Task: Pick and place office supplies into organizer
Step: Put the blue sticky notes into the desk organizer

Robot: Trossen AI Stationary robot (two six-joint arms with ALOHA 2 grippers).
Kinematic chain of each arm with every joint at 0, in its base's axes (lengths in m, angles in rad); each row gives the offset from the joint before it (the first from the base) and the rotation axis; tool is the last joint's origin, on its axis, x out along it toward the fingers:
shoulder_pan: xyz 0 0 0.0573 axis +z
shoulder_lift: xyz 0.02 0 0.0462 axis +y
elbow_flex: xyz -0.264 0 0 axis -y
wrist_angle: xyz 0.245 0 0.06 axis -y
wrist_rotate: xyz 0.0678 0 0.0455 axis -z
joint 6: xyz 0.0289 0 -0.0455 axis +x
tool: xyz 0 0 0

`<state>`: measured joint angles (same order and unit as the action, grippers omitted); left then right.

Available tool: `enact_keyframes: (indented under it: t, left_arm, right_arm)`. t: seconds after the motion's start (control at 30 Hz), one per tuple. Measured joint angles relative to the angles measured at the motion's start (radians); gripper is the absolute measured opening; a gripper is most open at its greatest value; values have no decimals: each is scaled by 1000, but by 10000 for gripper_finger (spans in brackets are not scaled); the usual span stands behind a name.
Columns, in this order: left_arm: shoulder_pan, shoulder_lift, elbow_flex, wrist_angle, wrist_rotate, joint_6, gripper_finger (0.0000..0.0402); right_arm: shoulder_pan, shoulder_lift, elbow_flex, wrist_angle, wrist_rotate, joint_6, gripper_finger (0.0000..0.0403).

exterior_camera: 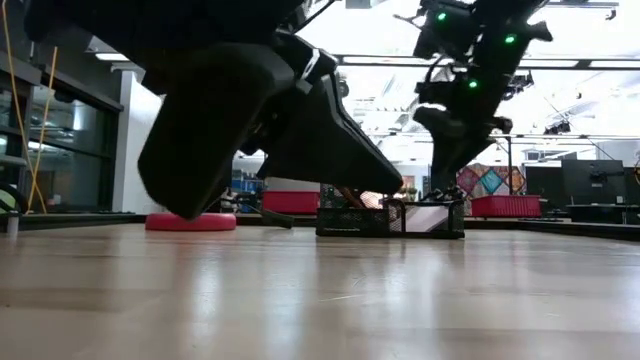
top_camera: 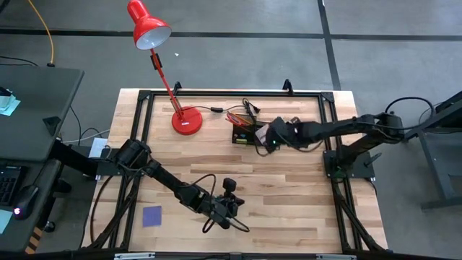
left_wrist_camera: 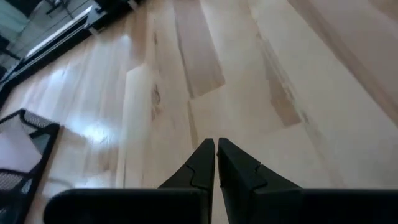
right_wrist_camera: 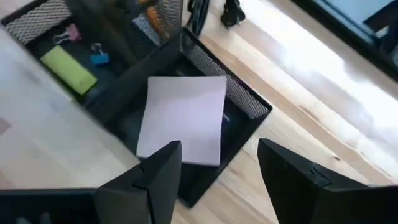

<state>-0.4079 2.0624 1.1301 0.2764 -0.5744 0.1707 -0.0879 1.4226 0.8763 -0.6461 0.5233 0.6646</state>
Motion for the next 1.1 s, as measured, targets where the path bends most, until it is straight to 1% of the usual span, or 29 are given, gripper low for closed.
enact_keyframes:
  t: [0.07, 0.1, 0.17, 0.23, 0.3, 0.4, 0.5, 0.57, 0.63, 0.7, 0.73, 0.8, 0.87, 0.97, 1.03, 1.07, 1.1]
  left_arm:
    - [-7, -7, 0, -22, -35, -10, 12]
    - [-11, -14, 0, -39, -72, -18, 12]
    - [-26, -27, 0, -61, -154, -51, 12]
    - [-46, -38, 0, -67, -197, -74, 12]
    - [-69, -40, 0, -29, -206, -75, 12]
    - [-98, -40, 0, 32, -188, -76, 12]
    - [-113, -39, 0, 71, -159, -66, 12]
    - [-112, -41, -2, 64, -175, -55, 12]
    - [-112, -62, -33, 91, -191, -80, 12]
    - [-108, -86, -92, 202, -171, -98, 12]
    - [-108, -93, -131, 284, -152, -96, 12]
    - [-109, -104, -225, 487, -112, -60, 12]
    - [-118, -118, -338, 724, -69, -23, 12]
    - [-137, -132, -511, 1066, -32, 19, 12]
    - [-138, -132, -604, 1219, 11, 32, 12]
    - [-144, -138, -647, 1270, 18, 22, 12]
    - [-151, -151, -689, 1286, 12, -3, 12]
  right_arm:
    - [65, -20, -15, 5, 45, 12, 200]
    - [105, -33, -25, 5, 68, 30, 199]
    - [196, -62, -50, -1, 98, 72, 197]
    - [304, -89, -76, 34, 143, 120, 197]
    - [425, -109, -117, 128, 212, 143, 197]
    - [584, -117, -181, 333, 316, 141, 197]
    - [697, -114, -234, 542, 413, 82, 197]
    - [754, -114, -265, 636, 472, 39, 196]
    - [797, -114, -289, 701, 518, 16, 195]
    - [829, -114, -307, 718, 542, 16, 195]
    - [838, -114, -312, 719, 544, 25, 195]
    - [851, -114, -326, 725, 551, 52, 197]
    - [857, -113, -339, 725, 560, 69, 197]
    - [857, -113, -350, 725, 567, 93, 197]
    - [856, -113, -352, 725, 569, 95, 197]
    - [854, -113, -352, 726, 569, 95, 197]
    - [852, -113, -352, 726, 569, 96, 197]
